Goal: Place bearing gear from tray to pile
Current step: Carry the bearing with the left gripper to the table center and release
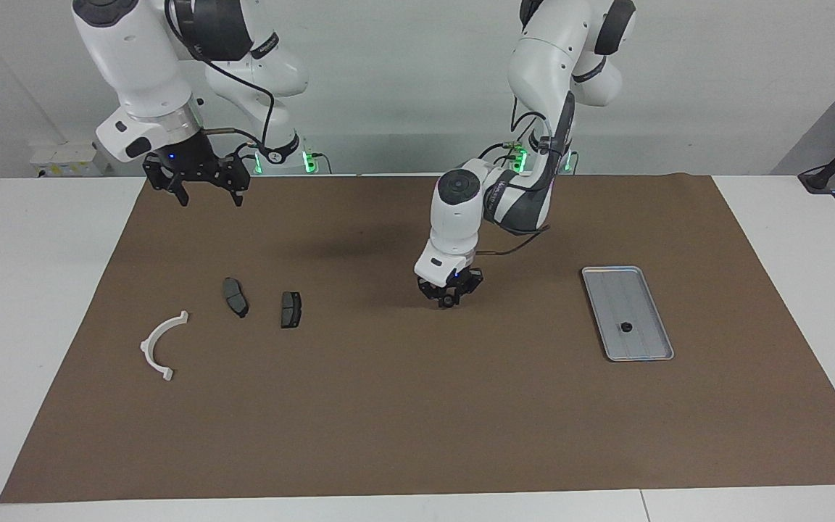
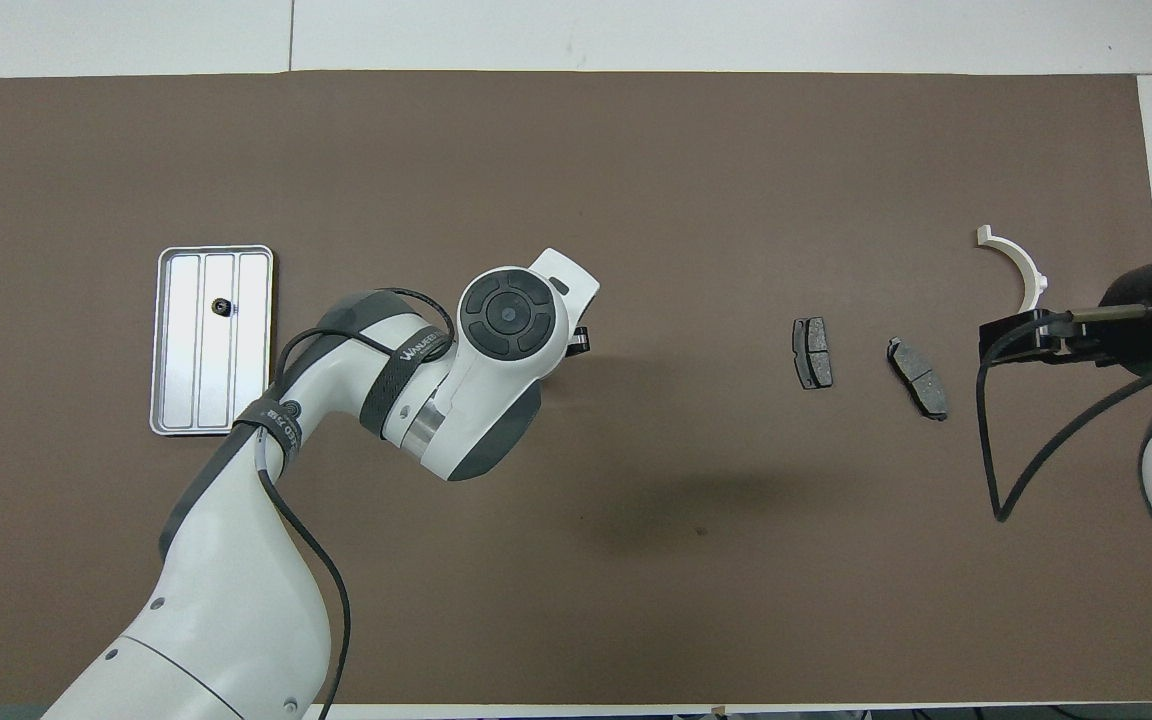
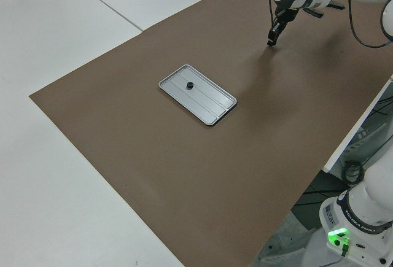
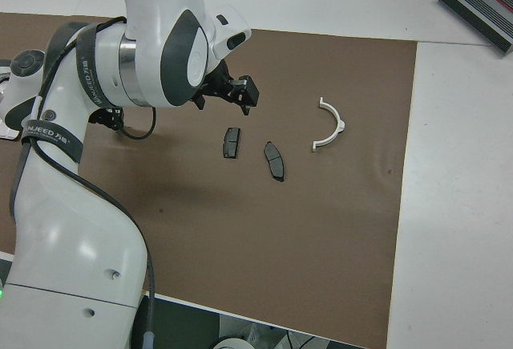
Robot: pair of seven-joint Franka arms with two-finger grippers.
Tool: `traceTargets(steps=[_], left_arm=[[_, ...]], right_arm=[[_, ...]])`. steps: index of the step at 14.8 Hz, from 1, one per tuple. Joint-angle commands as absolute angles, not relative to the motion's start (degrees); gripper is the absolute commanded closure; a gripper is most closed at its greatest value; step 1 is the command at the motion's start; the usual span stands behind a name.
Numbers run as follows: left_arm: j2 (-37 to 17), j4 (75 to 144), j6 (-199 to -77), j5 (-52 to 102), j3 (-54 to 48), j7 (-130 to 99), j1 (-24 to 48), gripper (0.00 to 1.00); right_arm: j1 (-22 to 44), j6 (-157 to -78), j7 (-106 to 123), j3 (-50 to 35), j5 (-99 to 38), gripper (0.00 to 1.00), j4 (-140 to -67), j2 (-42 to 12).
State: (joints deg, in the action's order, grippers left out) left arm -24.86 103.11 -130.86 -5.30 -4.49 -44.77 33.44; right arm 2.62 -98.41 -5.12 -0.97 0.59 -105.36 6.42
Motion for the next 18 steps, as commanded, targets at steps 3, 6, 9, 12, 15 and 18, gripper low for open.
traceTargets(steps=[3, 6, 9, 12, 15, 18], left_arm=[[-23.82, 106.34, -133.42, -6.50, -3.96, -46.76, 35.24, 1.00], [-23.56, 107.92, -135.17, -6.59, -3.78, -46.76, 35.51, 1.00], [-23.47, 108.54, -135.53, -6.77, -3.69, -46.76, 35.51, 0.87], [-23.20, 107.93, -133.08, -9.31, -3.60, -46.32, 35.25, 0.00], [-21.54, 103.90, -123.79, -8.71, -3.95, -38.37, 29.92, 0.00], [-12.77, 101.97, -115.95, -1.08, -3.61, -22.64, 20.25, 0.00]], right_arm=[[6.58, -109.32, -9.57, -1.14, -1.14, 0.00, -113.29, 4.85], [8.43, -115.03, -12.12, -1.14, -1.14, 0.00, -113.55, -0.25], [10.36, -120.13, -15.11, -1.14, -1.14, 0.00, -113.55, -4.64], [11.07, -123.74, -16.17, -1.14, -1.23, 0.00, -113.55, -7.11], [11.07, -124.37, -16.17, -1.14, -1.14, 0.00, -113.55, -7.65], [11.16, -124.45, -16.17, -1.14, -1.14, 0.00, -113.55, -7.65]])
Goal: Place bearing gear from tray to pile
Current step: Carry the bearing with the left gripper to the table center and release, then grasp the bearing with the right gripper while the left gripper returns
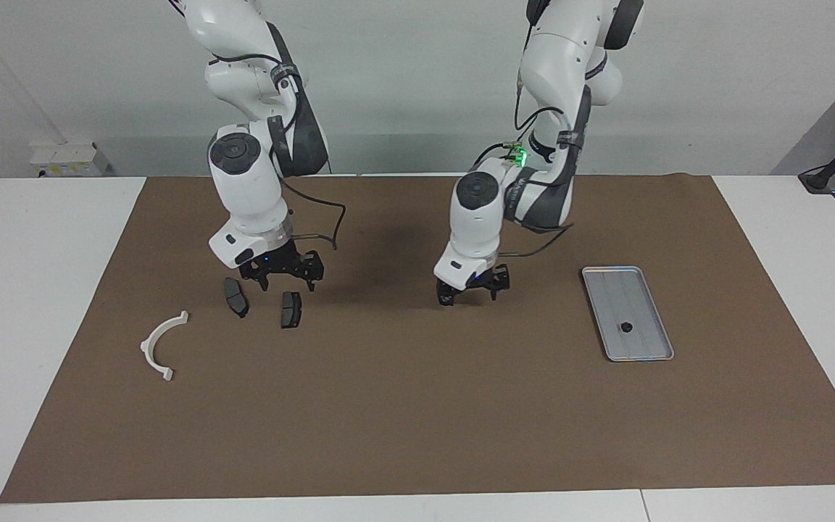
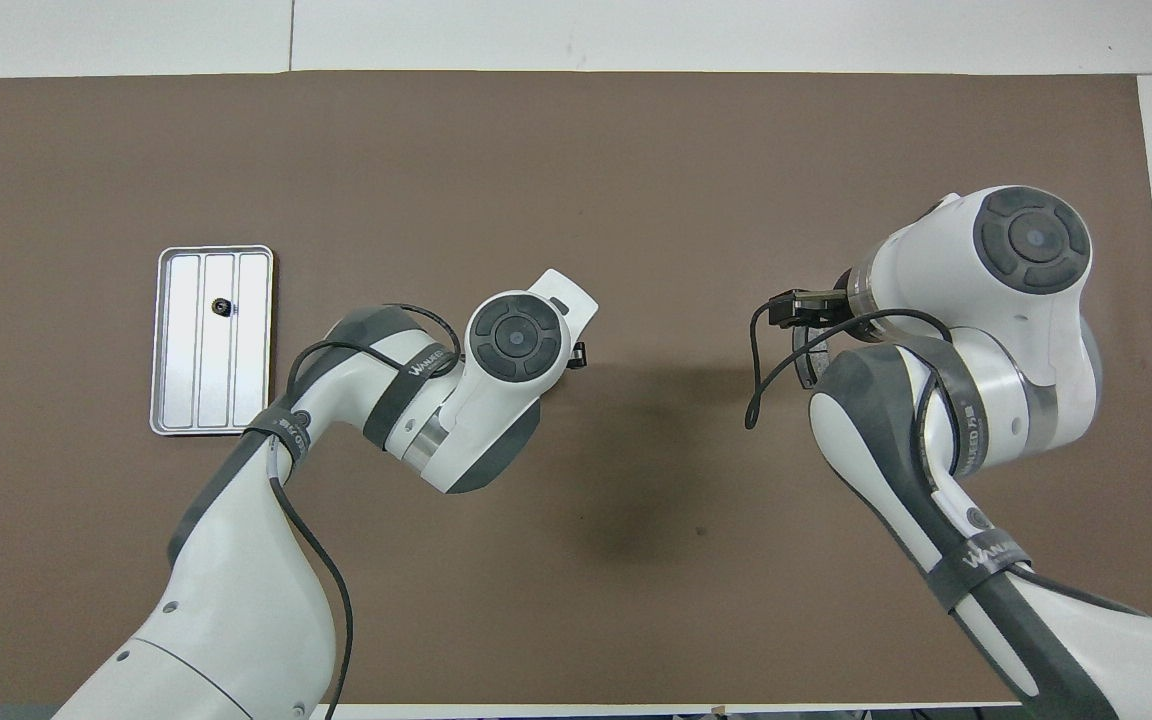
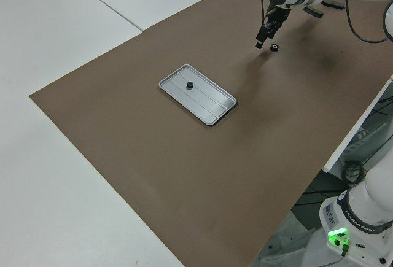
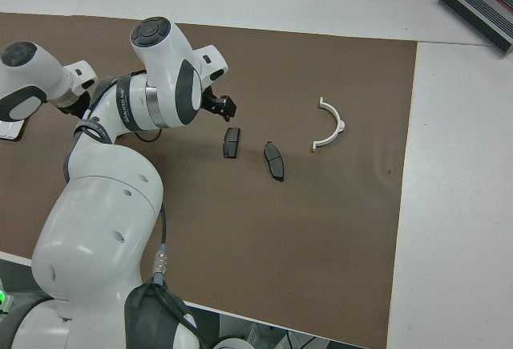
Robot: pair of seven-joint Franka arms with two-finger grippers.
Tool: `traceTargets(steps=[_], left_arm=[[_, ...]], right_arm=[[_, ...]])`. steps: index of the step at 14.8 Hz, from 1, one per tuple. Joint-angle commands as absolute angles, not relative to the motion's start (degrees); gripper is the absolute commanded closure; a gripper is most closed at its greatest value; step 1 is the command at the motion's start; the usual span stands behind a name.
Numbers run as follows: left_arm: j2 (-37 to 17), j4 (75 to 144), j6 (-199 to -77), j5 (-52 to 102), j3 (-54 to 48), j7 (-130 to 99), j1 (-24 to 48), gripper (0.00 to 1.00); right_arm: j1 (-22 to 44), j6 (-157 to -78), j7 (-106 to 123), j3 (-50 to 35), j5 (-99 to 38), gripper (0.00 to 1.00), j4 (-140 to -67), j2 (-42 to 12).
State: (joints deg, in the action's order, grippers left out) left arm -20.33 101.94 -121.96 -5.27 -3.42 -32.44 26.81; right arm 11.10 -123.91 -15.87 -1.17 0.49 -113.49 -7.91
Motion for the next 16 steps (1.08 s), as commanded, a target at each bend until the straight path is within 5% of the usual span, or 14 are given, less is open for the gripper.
traceTargets(steps=[1, 4, 7, 13, 16], left_arm=[[-12.05, 99.69, -112.36, -0.88, -3.43, -18.59, 17.08, 0.00], [-12.65, 93.17, -105.83, -0.09, -3.52, -4.80, 6.01, 0.00], [-12.22, 97.62, -113.78, 0.53, -3.43, 2.98, -0.95, 0.00], [-15.02, 105.47, -128.05, 0.44, -3.43, 3.16, -1.32, 0.00], [-16.61, 105.38, -129.54, 0.35, -3.43, 4.56, -2.81, 0.00]], right_arm=[[11.34, -124.54, -16.87, -1.14, -1.14, 0.00, -113.55, -7.65], [17.12, -125.15, -29.31, -1.06, -1.06, 0.00, -112.42, -8.96], [21.43, -126.21, -34.79, -1.05, -0.97, 0.00, -110.75, -11.42], [29.26, -124.20, -48.59, -1.05, -0.09, 0.00, -102.50, -17.65], [33.65, -118.84, -56.75, -0.88, 2.79, 0.00, -90.83, -26.86]])
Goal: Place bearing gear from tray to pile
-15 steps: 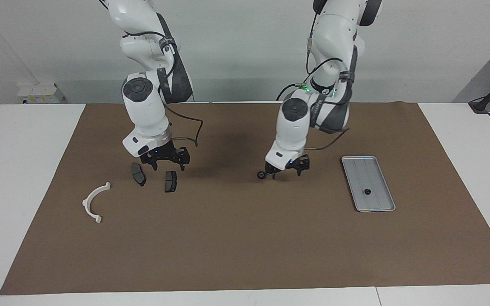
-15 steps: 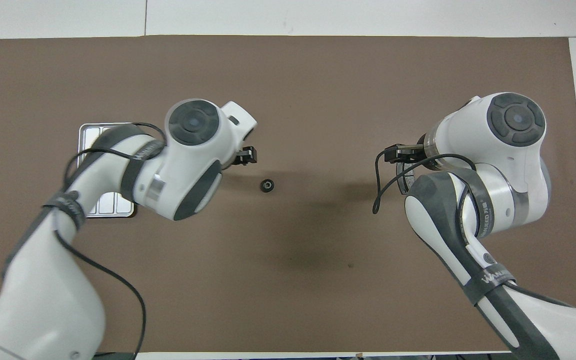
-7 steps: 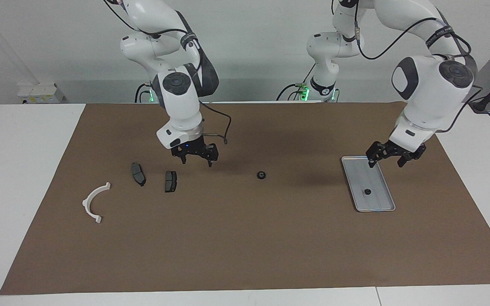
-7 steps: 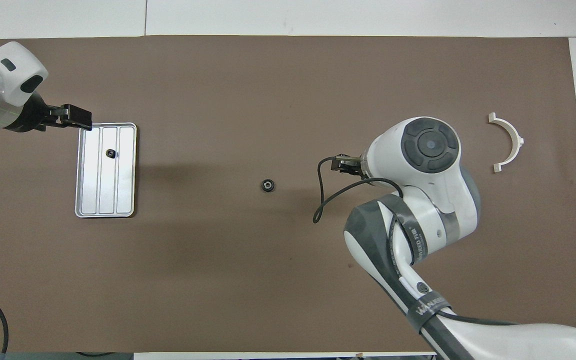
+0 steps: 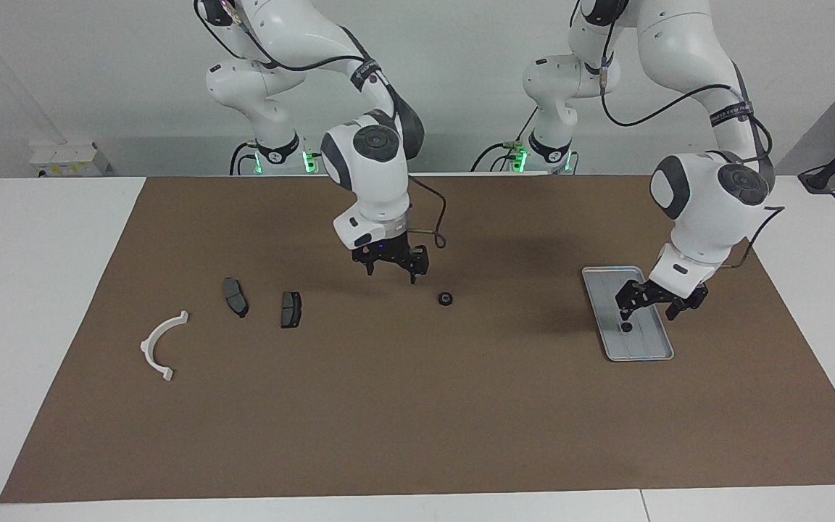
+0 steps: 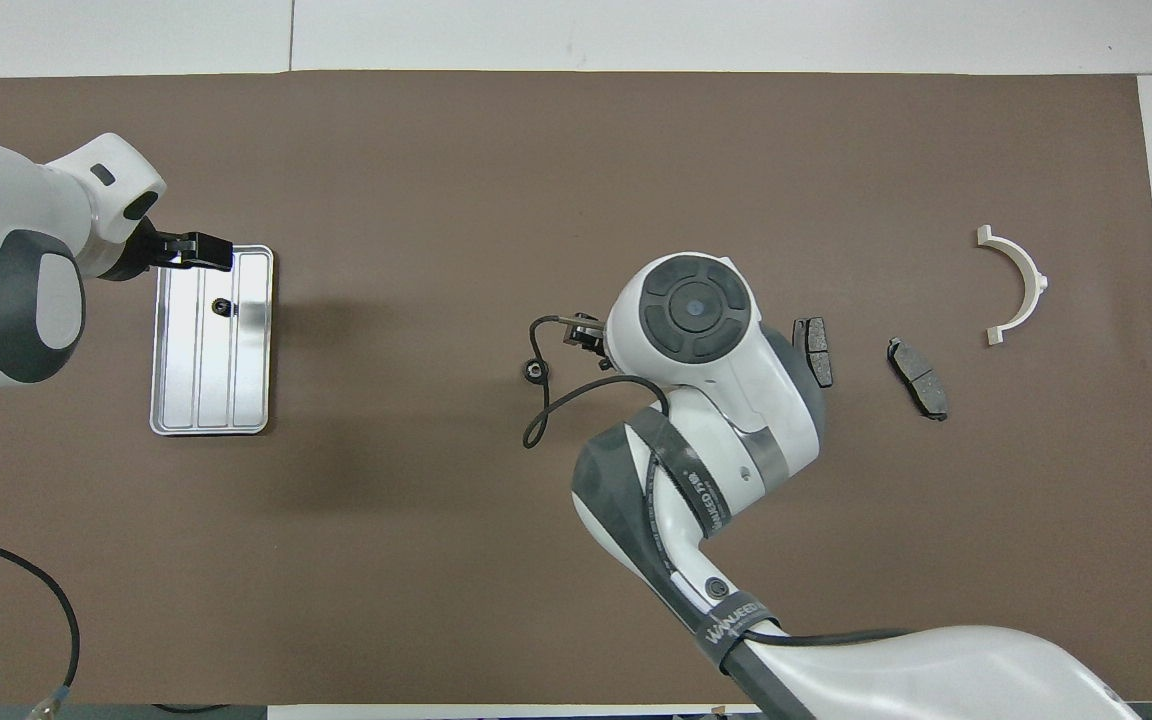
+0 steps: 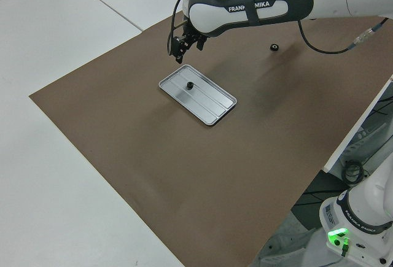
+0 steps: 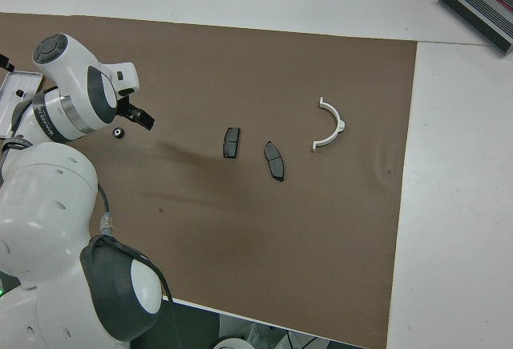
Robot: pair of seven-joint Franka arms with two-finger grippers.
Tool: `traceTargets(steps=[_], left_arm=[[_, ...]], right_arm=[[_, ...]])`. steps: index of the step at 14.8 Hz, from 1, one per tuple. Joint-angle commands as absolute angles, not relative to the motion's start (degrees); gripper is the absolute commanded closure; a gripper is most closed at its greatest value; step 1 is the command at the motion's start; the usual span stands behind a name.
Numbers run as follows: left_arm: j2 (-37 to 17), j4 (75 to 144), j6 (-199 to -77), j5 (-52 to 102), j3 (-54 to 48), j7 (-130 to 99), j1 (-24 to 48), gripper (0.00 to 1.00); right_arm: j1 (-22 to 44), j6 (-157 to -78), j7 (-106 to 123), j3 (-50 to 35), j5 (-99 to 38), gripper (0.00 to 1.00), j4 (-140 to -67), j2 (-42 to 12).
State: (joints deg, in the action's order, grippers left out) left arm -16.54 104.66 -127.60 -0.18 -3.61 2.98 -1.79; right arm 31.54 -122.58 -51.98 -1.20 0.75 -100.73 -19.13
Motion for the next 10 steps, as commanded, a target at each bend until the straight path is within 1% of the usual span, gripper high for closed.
traceTargets(steps=[1, 3, 5, 8, 10], left_arm=[[-16.96, 105.47, -130.42, 0.35, -3.34, 5.18, -2.90, 0.00], [-19.24, 106.51, -133.66, 0.35, -3.34, 5.27, -2.81, 0.00], [-18.81, 111.07, -137.71, 0.26, -3.34, 5.36, -2.72, 0.00], [-17.23, 115.48, -138.16, 0.09, -3.08, 6.15, -2.72, 0.00], [-16.88, 116.10, -137.55, 0.09, -3.08, 6.15, -2.72, 0.00]], right_arm=[[35.23, -117.70, -59.91, -0.97, 4.47, 0.00, -86.53, -30.46], [36.29, -116.81, -63.09, -0.97, 4.92, 0.00, -82.11, -34.61], [37.00, -116.02, -64.68, -0.97, 5.01, 0.00, -78.07, -37.78], [36.83, -116.72, -64.78, -1.05, 4.92, 0.00, -76.82, -39.37], [37.00, -116.72, -64.78, -1.05, 5.10, 0.00, -77.08, -39.81]])
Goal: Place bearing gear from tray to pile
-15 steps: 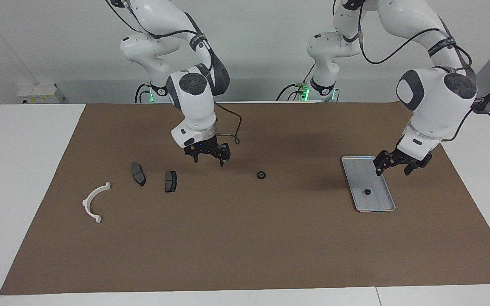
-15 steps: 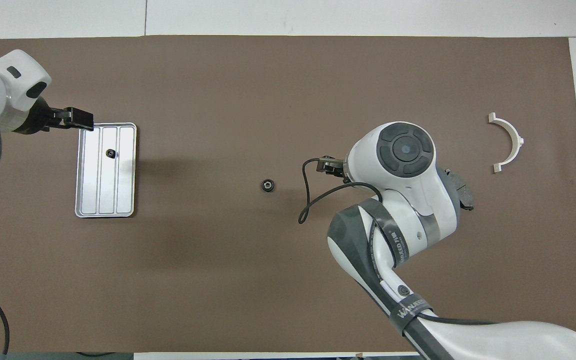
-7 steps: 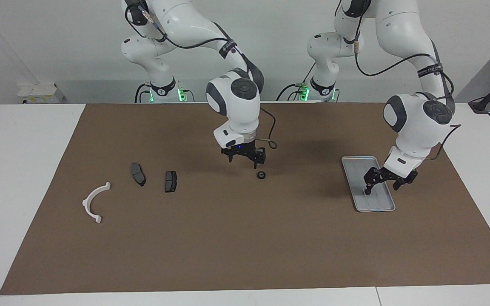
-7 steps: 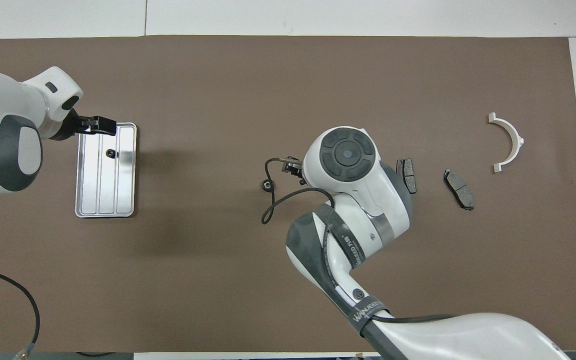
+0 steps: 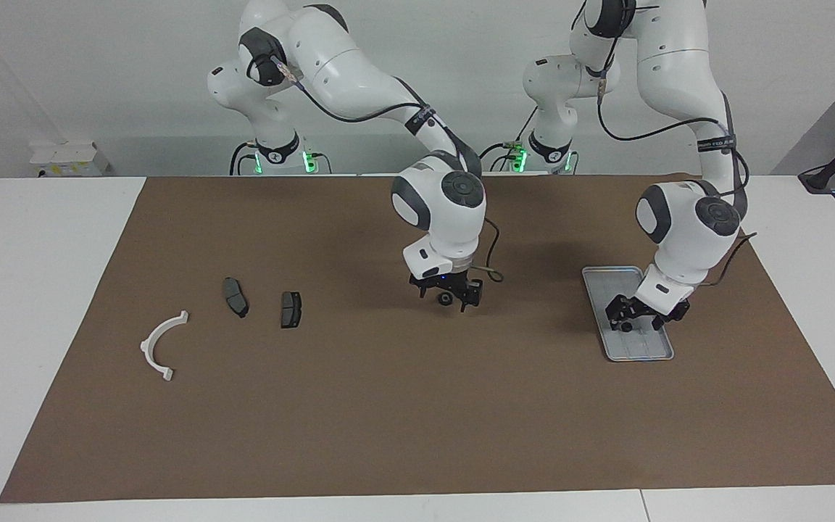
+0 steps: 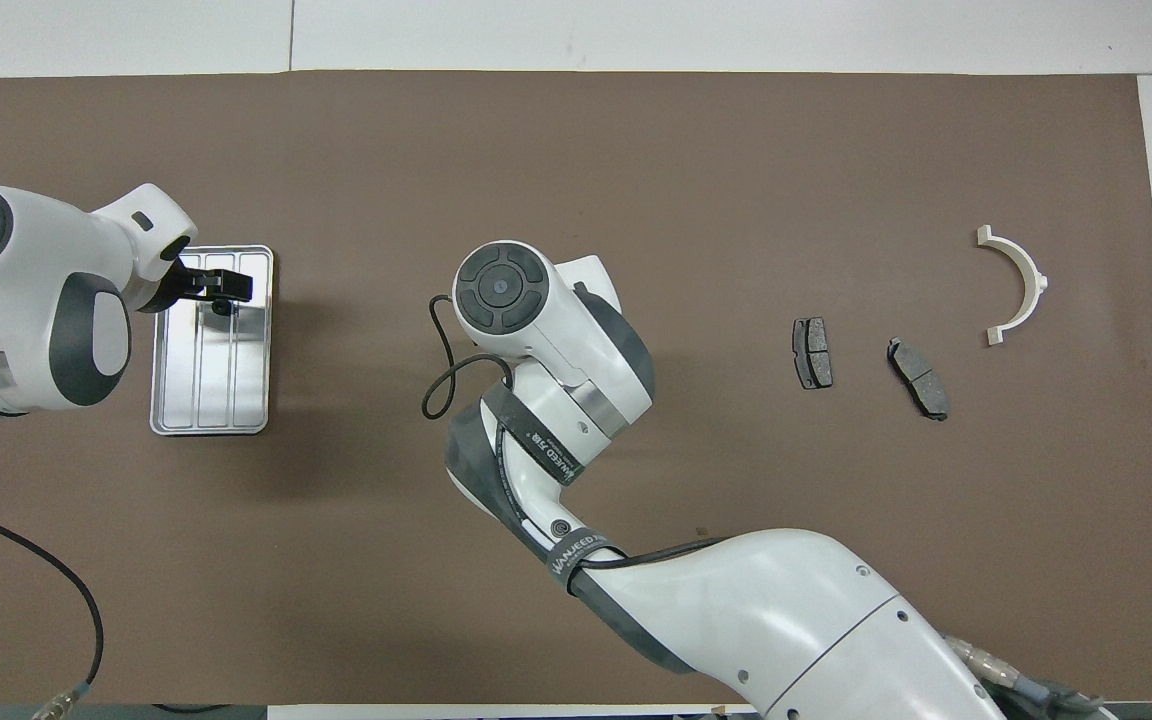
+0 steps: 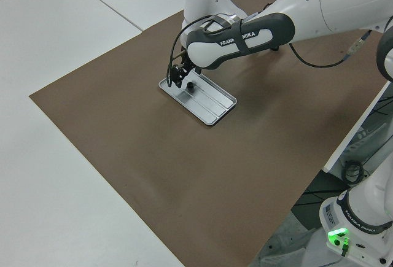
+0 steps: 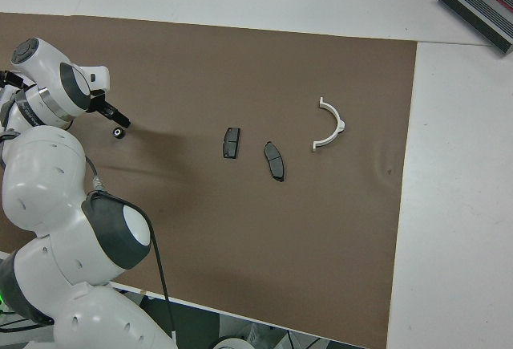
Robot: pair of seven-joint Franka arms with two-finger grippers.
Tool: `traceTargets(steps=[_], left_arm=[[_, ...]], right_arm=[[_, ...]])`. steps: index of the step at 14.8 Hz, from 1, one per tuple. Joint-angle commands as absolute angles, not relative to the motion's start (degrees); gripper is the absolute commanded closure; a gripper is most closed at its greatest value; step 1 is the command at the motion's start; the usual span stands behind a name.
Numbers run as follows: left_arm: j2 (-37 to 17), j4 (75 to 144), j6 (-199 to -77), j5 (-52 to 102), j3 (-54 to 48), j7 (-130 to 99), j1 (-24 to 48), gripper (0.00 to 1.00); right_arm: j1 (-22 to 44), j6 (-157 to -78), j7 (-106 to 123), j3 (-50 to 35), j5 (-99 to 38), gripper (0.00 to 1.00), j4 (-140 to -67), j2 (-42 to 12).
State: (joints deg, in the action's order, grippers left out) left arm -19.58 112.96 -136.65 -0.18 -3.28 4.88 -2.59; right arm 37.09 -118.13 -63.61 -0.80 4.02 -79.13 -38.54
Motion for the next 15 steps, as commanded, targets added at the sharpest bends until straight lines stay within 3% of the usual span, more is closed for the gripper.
traceTargets(steps=[1, 12, 15], left_arm=[[-16.79, 116.28, -137.37, 0.09, -3.08, 6.15, -2.72, 0.00], [-16.79, 118.74, -141.24, -0.18, -3.08, 6.24, -2.20, 0.00], [-16.79, 118.74, -141.24, -0.35, -3.08, 6.50, -2.46, 0.00]], right_arm=[[37.18, -117.07, -64.86, -1.05, 5.10, 0.00, -77.25, -40.34], [37.53, -118.47, -66.53, -1.14, 2.11, 0.01, -80.68, -40.52], [37.53, -117.60, -66.71, -1.14, 1.24, 0.10, -80.86, -40.25]])
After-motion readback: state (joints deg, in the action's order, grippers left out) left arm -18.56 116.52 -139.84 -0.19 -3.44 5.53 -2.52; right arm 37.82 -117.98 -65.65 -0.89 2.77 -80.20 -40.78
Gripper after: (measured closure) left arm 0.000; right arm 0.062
